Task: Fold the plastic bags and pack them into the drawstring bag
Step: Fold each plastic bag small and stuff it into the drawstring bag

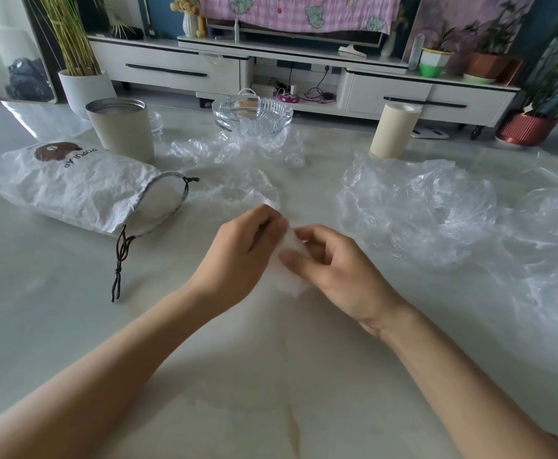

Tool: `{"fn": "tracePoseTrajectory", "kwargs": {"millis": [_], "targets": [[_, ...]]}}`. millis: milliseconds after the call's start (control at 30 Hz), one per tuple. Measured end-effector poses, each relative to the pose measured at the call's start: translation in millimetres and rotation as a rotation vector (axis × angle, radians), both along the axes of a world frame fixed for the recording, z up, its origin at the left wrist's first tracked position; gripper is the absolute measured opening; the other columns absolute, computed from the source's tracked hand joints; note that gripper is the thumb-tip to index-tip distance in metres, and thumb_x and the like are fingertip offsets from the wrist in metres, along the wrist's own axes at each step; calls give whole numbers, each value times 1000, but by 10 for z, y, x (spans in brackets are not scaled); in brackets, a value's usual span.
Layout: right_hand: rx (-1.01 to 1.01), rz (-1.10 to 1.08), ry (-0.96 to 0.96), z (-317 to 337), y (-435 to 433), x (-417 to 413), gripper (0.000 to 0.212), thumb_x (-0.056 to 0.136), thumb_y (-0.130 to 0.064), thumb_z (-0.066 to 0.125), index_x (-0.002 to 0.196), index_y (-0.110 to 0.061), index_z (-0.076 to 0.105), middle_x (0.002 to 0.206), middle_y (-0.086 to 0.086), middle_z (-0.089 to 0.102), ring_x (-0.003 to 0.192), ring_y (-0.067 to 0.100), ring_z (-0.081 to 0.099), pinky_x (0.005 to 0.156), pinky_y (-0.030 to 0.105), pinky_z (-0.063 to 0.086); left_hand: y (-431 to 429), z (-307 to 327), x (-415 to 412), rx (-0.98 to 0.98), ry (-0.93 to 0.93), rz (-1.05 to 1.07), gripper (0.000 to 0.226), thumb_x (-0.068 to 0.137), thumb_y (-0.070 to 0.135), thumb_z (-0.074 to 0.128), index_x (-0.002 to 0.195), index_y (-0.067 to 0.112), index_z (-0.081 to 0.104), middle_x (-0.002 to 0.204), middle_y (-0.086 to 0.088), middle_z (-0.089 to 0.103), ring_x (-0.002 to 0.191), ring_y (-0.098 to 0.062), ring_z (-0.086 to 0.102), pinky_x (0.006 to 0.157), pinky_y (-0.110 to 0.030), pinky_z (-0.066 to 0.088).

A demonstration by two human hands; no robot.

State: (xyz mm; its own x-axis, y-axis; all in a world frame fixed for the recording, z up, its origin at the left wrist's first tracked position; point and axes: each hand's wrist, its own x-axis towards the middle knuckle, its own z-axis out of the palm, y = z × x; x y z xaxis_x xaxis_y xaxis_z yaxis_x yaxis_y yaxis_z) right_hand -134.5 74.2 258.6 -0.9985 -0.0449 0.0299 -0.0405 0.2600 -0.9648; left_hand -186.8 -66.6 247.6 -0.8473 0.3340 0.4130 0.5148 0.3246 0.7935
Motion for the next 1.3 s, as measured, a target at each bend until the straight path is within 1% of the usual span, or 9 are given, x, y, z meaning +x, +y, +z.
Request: {"fn": "tracePoseTrajectory", "kwargs": {"millis": [200,434,567,667,734,834,934,1034,1301], "targets": [[103,21,27,-3,53,26,20,80,-15,72,72,-4,59,70,0,58,64,8,51,62,20,40,10,85,11,102,-325,-70,18,95,21,51,80,17,60,59,12,54,51,-5,45,47,-16,36],[86,82,181,-3,8,66,11,74,-26,70,80,-17,71,127,-15,52,115,1,48,100,13,35,-76,197,50,152,-932,-297,21,96,7,41,90,9,61,50,5,49,39,-5,40,34,-13,26],[-157,-59,181,-50,6,1,16,76,-21,69,84,-7,73,92,2,73,84,9,64,80,20,49,-33,147,59,153,-724,-143,18,96,7,44,87,8,61,63,-2,55,46,-8,48,43,-16,41],[-75,-181,253,-98,52,-63,30,82,-25,70,82,5,66,71,18,63,70,15,50,68,28,42,-52,178,12,297,-619,-44,20,96,14,47,82,9,61,76,-4,61,57,-10,60,55,-21,51],[-93,-179,221,-87,81,-76,32,85,-24,66,85,8,64,76,26,58,74,15,47,72,27,39,-166,187,-75,307,-319,129,17,93,21,53,79,14,61,80,-2,64,68,-14,61,65,-29,51],[-72,-174,164,-68,95,-71,8,86,-8,63,83,-3,68,77,6,61,74,8,52,69,16,40,-424,214,-245,-129,307,568,21,85,27,60,100,12,62,107,-10,60,104,-25,50,89,-33,36],[-13,-196,210,-116,91,-86,25,83,-3,66,61,-13,59,62,1,51,64,8,44,61,18,37,-666,158,-406,-459,170,686,61,85,28,65,136,7,40,148,-17,31,141,-31,15,112,-41,9],[-4,-271,201,-142,96,-108,19,78,-7,72,68,-6,57,67,12,55,66,15,49,65,26,43,-836,101,-519,-552,-28,709,70,87,15,59,146,5,22,156,-19,6,144,-32,-4,115,-49,-4],[-40,-267,228,-110,76,-100,40,69,-9,80,87,-24,48,76,1,67,64,10,60,65,19,48,-904,171,-592,-530,48,705,39,96,11,38,134,3,43,150,-20,27,142,-39,9,114,-55,7]]}}
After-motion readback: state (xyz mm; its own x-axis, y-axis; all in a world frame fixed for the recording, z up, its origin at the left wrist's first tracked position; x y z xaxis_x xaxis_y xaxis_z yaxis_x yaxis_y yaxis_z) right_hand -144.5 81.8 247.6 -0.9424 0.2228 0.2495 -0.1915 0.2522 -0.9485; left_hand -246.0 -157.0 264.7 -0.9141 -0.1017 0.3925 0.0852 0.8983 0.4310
